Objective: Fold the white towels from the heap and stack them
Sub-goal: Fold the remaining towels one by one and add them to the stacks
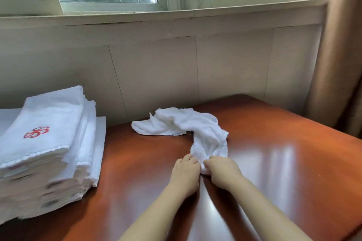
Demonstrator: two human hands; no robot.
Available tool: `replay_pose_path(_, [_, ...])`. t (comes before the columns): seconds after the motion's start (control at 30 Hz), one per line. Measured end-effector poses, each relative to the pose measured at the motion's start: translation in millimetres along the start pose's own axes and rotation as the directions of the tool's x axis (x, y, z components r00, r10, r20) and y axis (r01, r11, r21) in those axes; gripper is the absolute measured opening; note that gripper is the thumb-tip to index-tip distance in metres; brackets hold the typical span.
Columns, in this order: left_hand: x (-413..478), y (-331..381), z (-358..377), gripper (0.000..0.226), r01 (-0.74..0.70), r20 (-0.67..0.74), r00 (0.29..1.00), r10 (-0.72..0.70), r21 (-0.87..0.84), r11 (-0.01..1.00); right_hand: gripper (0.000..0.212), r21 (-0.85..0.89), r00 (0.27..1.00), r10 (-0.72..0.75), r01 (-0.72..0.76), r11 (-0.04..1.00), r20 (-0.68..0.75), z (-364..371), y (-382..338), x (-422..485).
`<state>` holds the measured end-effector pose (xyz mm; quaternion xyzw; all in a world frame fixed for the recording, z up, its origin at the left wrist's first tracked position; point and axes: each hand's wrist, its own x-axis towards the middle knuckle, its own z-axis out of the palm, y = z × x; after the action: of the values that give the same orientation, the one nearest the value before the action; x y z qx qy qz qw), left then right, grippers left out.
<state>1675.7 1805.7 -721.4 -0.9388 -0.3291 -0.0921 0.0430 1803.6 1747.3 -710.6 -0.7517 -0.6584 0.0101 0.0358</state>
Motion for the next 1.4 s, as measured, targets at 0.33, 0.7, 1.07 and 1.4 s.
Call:
replay_pose_path(0.33, [-65.2, 7.0, -32.8, 0.023, -0.063, 0.094, 0.994, 0.051, 0.135, 0.989, 0.02, 0.01, 0.996, -0.081, 0.081, 0.997, 0.047, -0.4, -41.0, -57.0])
replay_pose_path(0.7, [-175.1, 12.3, -62.1, 0.026, 0.027, 0.155, 0.987, -0.041, 0.091, 0.995, 0.025, 0.072, 0.989, -0.112, 0.105, 0.992, 0.092, -16.0, -120.0, -138.2])
replay_pose_path(1.07, [-280.6, -61.8, -60.5, 0.02, 0.377, 0.085, 0.926, -0.367, -0.224, 0.899, 0.046, 0.409, 0.962, -0.26, 0.272, 0.871, -0.086, 6.1, -200.2, -154.9])
replay_pose_path(1.4, [-351.7, -148.2, -100.1, 0.031, 0.49, 0.346, 0.632, -0.693, -0.871, 0.012, 0.051, 0.185, 0.897, -0.395, 0.43, 0.884, -0.199, 19.1, -287.4, -140.0])
